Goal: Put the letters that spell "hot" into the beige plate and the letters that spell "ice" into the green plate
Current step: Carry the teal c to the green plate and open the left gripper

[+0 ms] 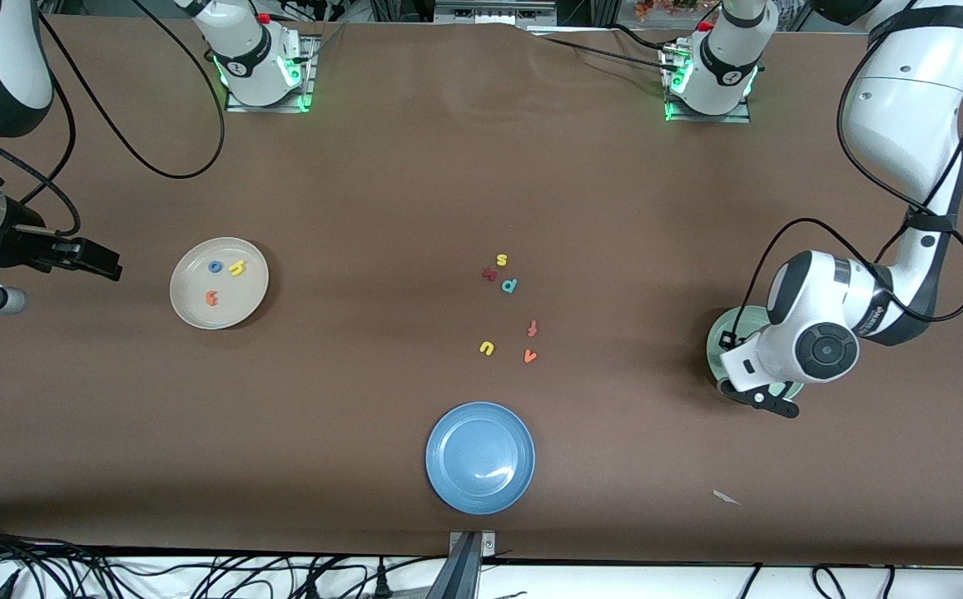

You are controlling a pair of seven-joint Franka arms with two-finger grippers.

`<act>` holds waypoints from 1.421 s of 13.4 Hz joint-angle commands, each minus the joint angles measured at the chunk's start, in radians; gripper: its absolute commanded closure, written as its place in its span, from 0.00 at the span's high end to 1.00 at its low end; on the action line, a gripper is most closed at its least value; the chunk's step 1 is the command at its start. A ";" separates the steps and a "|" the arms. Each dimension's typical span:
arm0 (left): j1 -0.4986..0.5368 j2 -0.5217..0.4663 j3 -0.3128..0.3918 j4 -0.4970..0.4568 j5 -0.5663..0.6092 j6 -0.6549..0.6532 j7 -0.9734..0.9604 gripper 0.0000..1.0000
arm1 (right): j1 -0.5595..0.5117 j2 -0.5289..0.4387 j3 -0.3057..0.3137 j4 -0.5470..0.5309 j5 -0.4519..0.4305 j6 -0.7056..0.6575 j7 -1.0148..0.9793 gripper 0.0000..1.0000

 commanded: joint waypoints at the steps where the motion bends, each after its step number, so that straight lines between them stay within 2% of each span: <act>1: 0.019 -0.029 -0.010 -0.003 0.010 -0.011 0.015 1.00 | -0.008 -0.021 0.007 0.000 0.061 -0.023 -0.005 1.00; 3: 0.024 -0.045 -0.010 0.007 0.010 -0.030 0.013 1.00 | -0.006 -0.019 0.007 0.000 0.052 -0.026 -0.012 1.00; 6: 0.033 -0.081 -0.012 0.010 0.008 -0.062 0.015 1.00 | -0.009 -0.013 0.005 -0.008 0.049 -0.105 -0.019 1.00; 8: 0.035 -0.104 -0.012 0.010 0.004 -0.082 0.012 1.00 | 0.002 -0.009 0.007 -0.008 0.011 -0.110 -0.008 1.00; 11: 0.065 -0.144 -0.015 0.039 -0.096 -0.143 -0.020 1.00 | 0.003 -0.001 0.007 -0.009 0.000 -0.112 -0.009 1.00; 14: 0.067 -0.143 -0.015 0.115 -0.167 -0.249 -0.029 1.00 | 0.005 -0.001 0.007 -0.008 -0.001 -0.100 -0.008 1.00; 16: 0.077 -0.198 -0.011 0.103 -0.195 -0.251 -0.027 1.00 | 0.005 0.002 0.007 -0.008 -0.001 -0.100 -0.006 1.00; 17: 0.071 -0.228 -0.001 0.088 -0.211 -0.252 -0.028 1.00 | 0.005 0.002 0.007 -0.008 -0.001 -0.100 -0.006 1.00; 18: 0.042 -0.276 0.040 0.056 -0.261 -0.252 -0.027 1.00 | 0.005 0.002 0.007 -0.008 -0.001 -0.100 -0.006 1.00; 19: -0.020 -0.317 0.131 0.028 -0.336 -0.252 -0.022 1.00 | 0.005 0.002 0.007 -0.008 -0.001 -0.100 -0.006 1.00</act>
